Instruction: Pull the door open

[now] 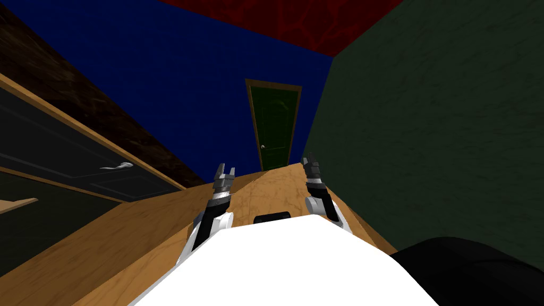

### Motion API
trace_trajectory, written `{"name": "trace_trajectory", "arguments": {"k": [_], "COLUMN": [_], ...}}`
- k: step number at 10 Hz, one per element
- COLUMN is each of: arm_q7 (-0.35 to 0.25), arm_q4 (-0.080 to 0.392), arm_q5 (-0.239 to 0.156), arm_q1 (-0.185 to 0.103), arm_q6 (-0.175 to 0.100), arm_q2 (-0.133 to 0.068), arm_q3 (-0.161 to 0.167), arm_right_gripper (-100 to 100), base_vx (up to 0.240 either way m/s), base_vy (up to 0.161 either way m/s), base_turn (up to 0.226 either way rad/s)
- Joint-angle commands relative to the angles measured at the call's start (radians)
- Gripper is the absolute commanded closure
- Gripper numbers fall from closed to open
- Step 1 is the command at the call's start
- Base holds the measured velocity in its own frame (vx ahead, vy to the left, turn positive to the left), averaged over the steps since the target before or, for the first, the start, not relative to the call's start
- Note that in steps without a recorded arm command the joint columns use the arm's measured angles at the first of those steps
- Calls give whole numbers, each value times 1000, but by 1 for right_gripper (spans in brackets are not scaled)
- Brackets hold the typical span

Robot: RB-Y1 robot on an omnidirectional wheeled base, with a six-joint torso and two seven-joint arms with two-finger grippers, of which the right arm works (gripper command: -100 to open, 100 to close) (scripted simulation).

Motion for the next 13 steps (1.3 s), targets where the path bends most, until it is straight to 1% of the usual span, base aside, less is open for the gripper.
{"name": "trace_trajectory", "arguments": {"k": [1,4,5,6,9,10,13], "arm_q7": [-4,-14,-16,-20,-28,-33,-42], "arm_q4": [28,95,110,139,193,229,293], "arm_q5": [-3,-9,-10,-13,-18,-22,-28], "arm_q1": [-10,-36,-41,-52,-73,-86,-110], "arm_q6": [-5,-18,-21,-26,-37,-44,-56], "arm_q2": [-9,-27,-31,-39,-52,-60,-74], "arm_q3": [1,2,2,3,4,5,6], "arm_right_gripper": [-100,-100,-100,-100,-100,-100,-100], "base_vx": [73,145,134,126,112,115,124], "base_vy": [112,22,21,43,45,57,48], "base_turn": [45,32,30,42,27,56,35]}}
